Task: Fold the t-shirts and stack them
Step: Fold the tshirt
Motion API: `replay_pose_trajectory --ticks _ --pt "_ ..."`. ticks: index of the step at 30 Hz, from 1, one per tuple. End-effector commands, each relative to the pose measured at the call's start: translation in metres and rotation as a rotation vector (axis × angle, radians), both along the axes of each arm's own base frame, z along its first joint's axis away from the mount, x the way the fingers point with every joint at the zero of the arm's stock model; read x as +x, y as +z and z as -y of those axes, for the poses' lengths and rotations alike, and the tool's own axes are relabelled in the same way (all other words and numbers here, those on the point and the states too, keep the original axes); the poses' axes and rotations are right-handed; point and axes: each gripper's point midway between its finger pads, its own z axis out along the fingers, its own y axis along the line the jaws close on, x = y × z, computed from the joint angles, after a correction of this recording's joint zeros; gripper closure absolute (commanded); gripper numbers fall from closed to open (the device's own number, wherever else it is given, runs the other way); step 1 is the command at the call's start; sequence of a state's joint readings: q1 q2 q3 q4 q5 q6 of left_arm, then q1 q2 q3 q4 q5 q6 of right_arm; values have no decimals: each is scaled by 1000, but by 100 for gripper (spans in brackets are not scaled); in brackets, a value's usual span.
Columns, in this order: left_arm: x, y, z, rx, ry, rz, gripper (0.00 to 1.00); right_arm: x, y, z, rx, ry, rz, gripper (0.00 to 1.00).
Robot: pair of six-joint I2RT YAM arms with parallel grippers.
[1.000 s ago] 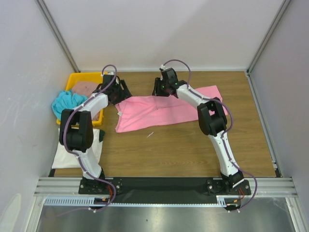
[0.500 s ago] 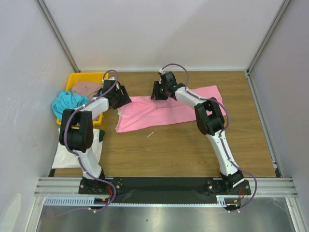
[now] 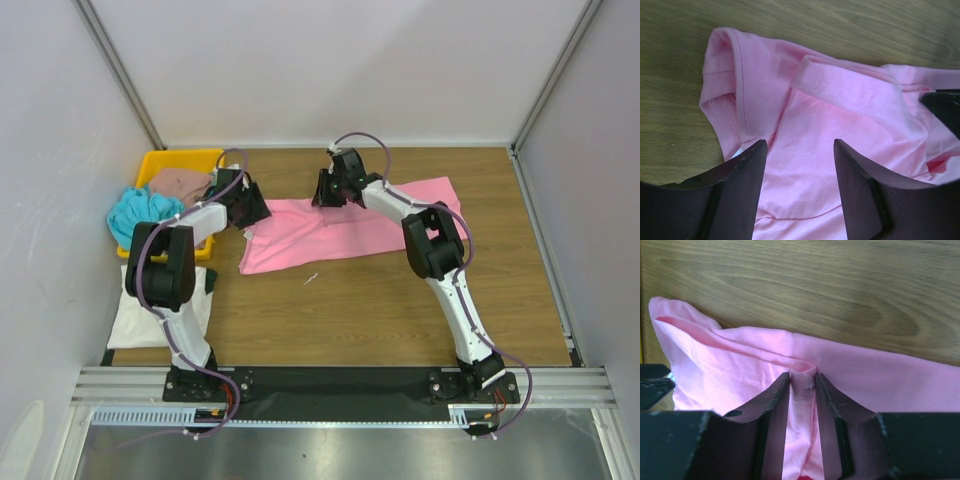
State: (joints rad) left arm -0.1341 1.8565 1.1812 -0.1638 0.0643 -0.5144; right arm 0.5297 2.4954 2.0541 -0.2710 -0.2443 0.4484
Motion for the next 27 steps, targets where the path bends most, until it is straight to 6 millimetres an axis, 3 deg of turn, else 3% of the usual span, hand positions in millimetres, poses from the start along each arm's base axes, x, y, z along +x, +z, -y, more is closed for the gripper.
replay_pose_trajectory --ticks 1,5,16,24,27 --pt "3 -4 -1 -2 -9 10 39 7 19 -16 55 16 40 68" --pt "3 -10 -2 1 -6 -4 44 8 17 -15 51 12 41 71" --pt "1 -19 -7 13 20 -32 71 18 17 -4 36 -48 41 99" --pt "-2 -25 -14 27 35 -55 100 25 23 4 50 -85 43 100" --pt "-3 -24 -18 37 45 -56 100 28 28 6 47 -96 56 100"
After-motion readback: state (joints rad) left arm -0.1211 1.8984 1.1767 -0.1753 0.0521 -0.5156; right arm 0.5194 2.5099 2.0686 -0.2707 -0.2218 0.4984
